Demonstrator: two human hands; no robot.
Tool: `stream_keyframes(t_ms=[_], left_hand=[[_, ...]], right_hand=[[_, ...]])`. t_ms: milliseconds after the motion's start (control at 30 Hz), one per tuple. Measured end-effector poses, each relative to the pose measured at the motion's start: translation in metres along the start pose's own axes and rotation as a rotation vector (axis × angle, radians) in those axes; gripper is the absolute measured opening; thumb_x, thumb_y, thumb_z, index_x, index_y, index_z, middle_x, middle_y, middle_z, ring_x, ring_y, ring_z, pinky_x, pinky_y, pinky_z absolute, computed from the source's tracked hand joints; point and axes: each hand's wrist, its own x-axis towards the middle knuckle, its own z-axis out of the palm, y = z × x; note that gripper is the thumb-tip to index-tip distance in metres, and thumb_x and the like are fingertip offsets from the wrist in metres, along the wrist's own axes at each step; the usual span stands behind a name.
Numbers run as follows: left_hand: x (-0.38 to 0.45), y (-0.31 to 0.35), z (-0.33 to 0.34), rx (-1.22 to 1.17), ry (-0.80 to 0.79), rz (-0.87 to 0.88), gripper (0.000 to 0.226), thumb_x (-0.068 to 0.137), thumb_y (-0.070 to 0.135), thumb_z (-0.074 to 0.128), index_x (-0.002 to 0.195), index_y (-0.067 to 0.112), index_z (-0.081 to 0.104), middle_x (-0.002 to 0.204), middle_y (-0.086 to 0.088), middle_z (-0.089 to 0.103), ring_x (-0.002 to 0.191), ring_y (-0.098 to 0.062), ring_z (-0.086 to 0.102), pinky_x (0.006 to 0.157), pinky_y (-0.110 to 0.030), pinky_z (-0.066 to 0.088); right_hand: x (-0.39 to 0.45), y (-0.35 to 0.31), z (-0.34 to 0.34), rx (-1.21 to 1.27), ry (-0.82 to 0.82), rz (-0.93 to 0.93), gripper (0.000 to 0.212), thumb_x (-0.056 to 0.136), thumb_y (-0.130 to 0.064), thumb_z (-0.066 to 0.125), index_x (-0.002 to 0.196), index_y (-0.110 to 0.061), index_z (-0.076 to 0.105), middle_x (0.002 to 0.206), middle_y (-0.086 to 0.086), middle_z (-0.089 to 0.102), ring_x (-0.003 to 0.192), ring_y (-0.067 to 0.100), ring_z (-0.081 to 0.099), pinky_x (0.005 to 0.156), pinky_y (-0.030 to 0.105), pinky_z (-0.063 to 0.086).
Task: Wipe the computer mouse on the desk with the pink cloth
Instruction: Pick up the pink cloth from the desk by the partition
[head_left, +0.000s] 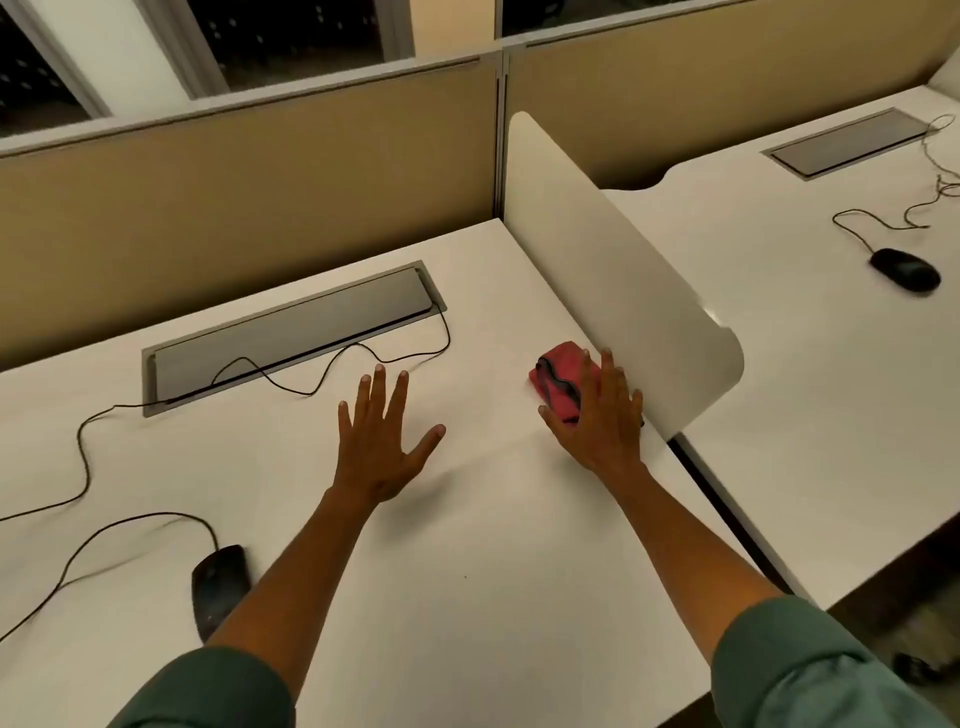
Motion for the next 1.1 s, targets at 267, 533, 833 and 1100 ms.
stream_keyframes(t_ms=[267,533,833,1100], left_hand=[[0.011,0.001,0.008,0.013,-0.06,-0.003,0.096,0.078,0.083,0.011,0.155,0.026,-0.001,0.163,-0.004,-0.011,0.15,-0.023,-0.011,0.119,-0.053,0.0],[0.011,-0.003,0.009,-0.161,-0.12,0.004,0.085,0.087,0.071,0.028,0.155,0.025,0.008,0.163,0.0,-0.005,0.15,-0.017,-0.012,0.12,-0.048,-0.003],[0.023,0.013,-0.009,-0.449,-0.079,-0.016,0.055,0.094,0.045,0.054,0.143,0.021,0.045,0.155,0.002,0.034,0.148,-0.014,0.016,0.119,-0.034,0.017],[0.032,0.016,-0.048,-0.727,-0.035,-0.066,0.053,0.089,0.032,0.067,0.137,0.017,0.052,0.138,0.001,0.057,0.13,-0.011,0.048,0.109,-0.032,0.038]], right_hand=[[0.009,0.015,0.019,-0.034,-0.034,0.048,0.088,0.079,-0.055,0.066,0.144,-0.005,0.034,0.146,0.02,0.041,0.129,0.039,0.042,0.105,0.054,0.034],[0.018,0.011,0.018,-0.015,0.072,-0.021,0.032,0.093,-0.028,0.053,0.116,-0.007,0.06,0.125,0.018,0.059,0.104,0.041,0.056,0.084,0.049,0.048],[0.028,-0.011,-0.006,0.278,0.035,-0.051,0.027,0.101,-0.026,0.036,0.108,-0.014,0.059,0.096,0.004,0.066,0.084,0.025,0.061,0.07,0.04,0.051],[0.029,-0.074,-0.05,0.671,-0.217,-0.261,0.015,0.101,-0.029,0.047,0.097,-0.023,0.059,0.076,-0.007,0.062,0.065,0.011,0.055,0.062,0.029,0.045]])
